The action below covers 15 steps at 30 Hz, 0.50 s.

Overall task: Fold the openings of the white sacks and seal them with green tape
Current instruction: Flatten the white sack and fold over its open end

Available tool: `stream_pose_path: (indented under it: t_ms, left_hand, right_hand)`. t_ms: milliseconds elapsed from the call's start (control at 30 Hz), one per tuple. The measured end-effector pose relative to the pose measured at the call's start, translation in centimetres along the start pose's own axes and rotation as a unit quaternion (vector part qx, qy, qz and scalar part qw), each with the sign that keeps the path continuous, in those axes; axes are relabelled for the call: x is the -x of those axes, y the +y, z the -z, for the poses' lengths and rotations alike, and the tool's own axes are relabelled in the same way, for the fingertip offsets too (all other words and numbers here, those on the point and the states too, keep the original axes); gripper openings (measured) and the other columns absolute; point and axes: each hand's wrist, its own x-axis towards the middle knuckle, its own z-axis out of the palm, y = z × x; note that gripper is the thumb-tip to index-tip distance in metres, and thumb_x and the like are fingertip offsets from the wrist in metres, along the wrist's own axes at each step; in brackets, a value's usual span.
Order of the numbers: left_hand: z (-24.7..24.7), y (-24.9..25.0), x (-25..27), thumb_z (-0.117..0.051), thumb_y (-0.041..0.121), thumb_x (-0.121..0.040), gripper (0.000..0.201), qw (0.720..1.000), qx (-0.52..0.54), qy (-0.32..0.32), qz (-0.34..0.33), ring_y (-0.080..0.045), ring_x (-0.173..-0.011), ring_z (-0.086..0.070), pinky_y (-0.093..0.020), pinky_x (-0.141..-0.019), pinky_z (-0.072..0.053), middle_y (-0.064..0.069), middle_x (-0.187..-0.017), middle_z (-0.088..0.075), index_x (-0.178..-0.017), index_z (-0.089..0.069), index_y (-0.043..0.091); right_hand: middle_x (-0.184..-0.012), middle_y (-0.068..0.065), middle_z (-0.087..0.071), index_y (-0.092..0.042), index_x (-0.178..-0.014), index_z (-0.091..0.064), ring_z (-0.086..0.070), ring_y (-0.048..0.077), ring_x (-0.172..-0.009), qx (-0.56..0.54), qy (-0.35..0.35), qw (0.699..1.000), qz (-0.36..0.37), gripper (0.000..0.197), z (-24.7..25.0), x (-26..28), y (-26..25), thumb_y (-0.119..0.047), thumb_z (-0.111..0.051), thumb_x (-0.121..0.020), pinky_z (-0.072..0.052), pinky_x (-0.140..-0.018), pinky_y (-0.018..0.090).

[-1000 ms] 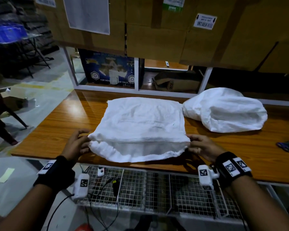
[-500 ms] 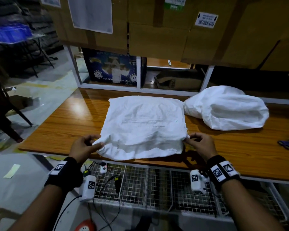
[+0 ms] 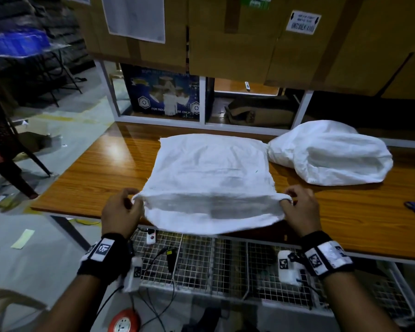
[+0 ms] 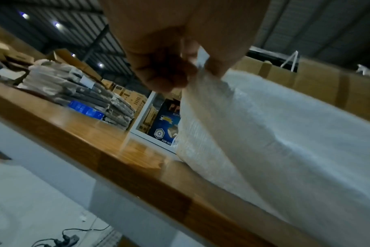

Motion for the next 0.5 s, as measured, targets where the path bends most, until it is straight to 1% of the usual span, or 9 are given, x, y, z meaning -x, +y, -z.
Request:
stream_pose_path:
  t_ms: [67, 100, 167, 200, 267, 300, 367, 433, 500]
  left_hand:
    - [0.3, -1.7, 0.3, -0.067, 0.016, -0.091, 0.006, 0.997, 0.043, -0.065, -0.006, -0.021, -0.082, -0.061, -0.034, -0.069, -0.051, -0.008, -0.093, -0.059, -0.089, -0.068, 0.021]
    - [0.5, -2.1, 0.5, -0.064, 0.012, -0.093, 0.007, 0.988, 0.109, -0.104, 0.026, -0.022, -0.083, -0.064, -0.034, -0.07, -0.052, -0.008, -0.094, -0.062, -0.088, -0.068, 0.016]
    - [0.9, -2.3, 1.0, -0.055, 0.007, -0.098, 0.009, 0.943, 0.252, -0.18, 0.125, -0.027, -0.083, -0.065, -0.035, -0.071, -0.052, -0.01, -0.091, -0.065, -0.095, -0.063, 0.004]
    - [1.0, -2.5, 1.1, -0.051, 0.006, -0.099, 0.01, 0.92, 0.291, -0.207, 0.16, -0.028, -0.085, -0.063, -0.035, -0.072, -0.052, -0.012, -0.091, -0.064, -0.099, -0.061, 0.001]
    - [0.8, -3.9, 1.3, -0.053, 0.004, -0.097, 0.015, 0.921, 0.249, -0.256, 0.157, -0.028, -0.092, -0.062, -0.034, -0.076, -0.048, -0.006, -0.099, -0.066, -0.106, -0.064, 0.01]
    - [0.6, -4.7, 1.5, -0.056, 0.004, -0.095, 0.023, 0.933, 0.196, -0.275, 0.129, -0.024, -0.098, -0.063, -0.033, -0.078, -0.048, -0.003, -0.107, -0.067, -0.11, -0.066, 0.018]
    - [0.2, -6.0, 2.3, -0.067, 0.005, -0.09, 0.039, 0.954, 0.067, -0.288, 0.046, -0.016, -0.106, -0.063, -0.032, -0.084, -0.049, -0.001, -0.12, -0.062, -0.122, -0.062, 0.026]
    - [-0.3, -6.6, 2.9, -0.075, 0.009, -0.085, 0.056, 0.967, -0.04, -0.251, -0.029, -0.017, -0.1, -0.061, -0.033, -0.081, -0.051, -0.001, -0.116, -0.056, -0.134, -0.054, 0.025]
    - [-0.6, -6.9, 3.0, -0.077, 0.013, -0.083, 0.059, 0.972, -0.097, -0.208, -0.049, -0.024, -0.1, -0.057, -0.035, -0.082, -0.048, -0.002, -0.109, -0.05, -0.136, -0.053, 0.023]
  right_hand:
    - [-0.102, 0.001, -0.065, -0.021, -0.095, -0.066, -0.059, 0.021, -0.096, -0.102, -0.116, 0.987, -0.042, 0.013, 0.5, -0.2, 1.5, -0.011, -0.069, -0.086, -0.045, -0.076, 0.031]
    - [-0.105, 0.001, -0.069, -0.02, -0.098, -0.07, -0.061, 0.021, -0.098, -0.175, -0.191, 0.964, -0.063, 0.014, 0.7, -0.2, 2.2, -0.017, -0.074, -0.085, -0.048, -0.078, 0.03]
    - [-0.116, 0.01, -0.071, -0.016, -0.109, -0.074, -0.064, 0.028, -0.101, -0.308, -0.295, 0.896, -0.122, 0.036, 0.8, 0.1, 3.5, -0.032, -0.081, -0.078, -0.053, -0.084, 0.035]
    - [-0.122, 0.016, -0.068, -0.012, -0.113, -0.073, -0.065, 0.031, -0.105, -0.363, -0.311, 0.864, -0.158, 0.035, 0.9, 0.3, 3.8, -0.029, -0.077, -0.083, -0.054, -0.087, 0.038]
    - [-0.125, 0.024, -0.066, -0.003, -0.116, -0.069, -0.067, 0.032, -0.107, -0.414, -0.299, 0.837, -0.195, 0.024, 1.4, 0.7, 3.6, -0.007, -0.057, -0.096, -0.056, -0.089, 0.036]
    - [-0.123, 0.024, -0.066, -0.002, -0.114, -0.069, -0.068, 0.03, -0.107, -0.41, -0.29, 0.842, -0.198, 0.024, 1.5, 0.9, 3.6, -0.003, -0.055, -0.095, -0.057, -0.09, 0.034]
    - [-0.122, 0.018, -0.068, -0.008, -0.109, -0.073, -0.069, 0.026, -0.108, -0.375, -0.286, 0.864, -0.177, 0.023, 1.6, 1.4, 3.6, -0.006, -0.066, -0.087, -0.058, -0.089, 0.033]
    - [-0.121, 0.008, -0.07, -0.014, -0.108, -0.075, -0.07, 0.02, -0.107, -0.308, -0.294, 0.896, -0.128, 0.025, 1.7, 2.0, 3.6, -0.007, -0.073, -0.084, -0.058, -0.088, 0.032]
    - [-0.116, 0.001, -0.072, -0.019, -0.108, -0.075, -0.07, 0.018, -0.105, -0.241, -0.301, 0.919, -0.082, 0.031, 1.8, 2.4, 3.9, -0.013, -0.081, -0.078, -0.056, -0.09, 0.034]
